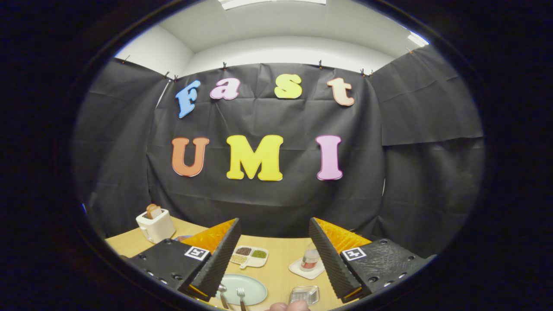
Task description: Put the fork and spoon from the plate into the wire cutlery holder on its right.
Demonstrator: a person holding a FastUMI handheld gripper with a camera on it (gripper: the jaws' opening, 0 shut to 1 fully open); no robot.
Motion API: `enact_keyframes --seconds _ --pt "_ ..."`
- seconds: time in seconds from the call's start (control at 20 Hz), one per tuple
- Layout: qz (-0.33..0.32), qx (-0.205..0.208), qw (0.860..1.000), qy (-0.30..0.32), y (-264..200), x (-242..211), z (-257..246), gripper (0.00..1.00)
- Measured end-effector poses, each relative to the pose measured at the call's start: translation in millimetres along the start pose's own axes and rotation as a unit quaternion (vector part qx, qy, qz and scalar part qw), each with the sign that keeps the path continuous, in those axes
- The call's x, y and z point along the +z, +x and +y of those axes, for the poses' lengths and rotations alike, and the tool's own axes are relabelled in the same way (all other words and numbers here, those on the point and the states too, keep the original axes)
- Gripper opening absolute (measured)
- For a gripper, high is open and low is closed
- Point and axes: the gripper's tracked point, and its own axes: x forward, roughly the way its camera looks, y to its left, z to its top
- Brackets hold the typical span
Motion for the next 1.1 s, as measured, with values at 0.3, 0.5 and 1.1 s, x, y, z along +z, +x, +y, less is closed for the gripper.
enact_keyframes --seconds 0.3,0.5,1.1 --pt "0.055 0.036 0.998 -0.014 2.7 -39.6 13.6 0.95" --pt "0.112 0.06 0.991 -0.039 4.3 -69.4 17.7 0.95" --pt "0.456 0.125 0.877 -0.084 -22.0 -230.6 48.6 0.96"
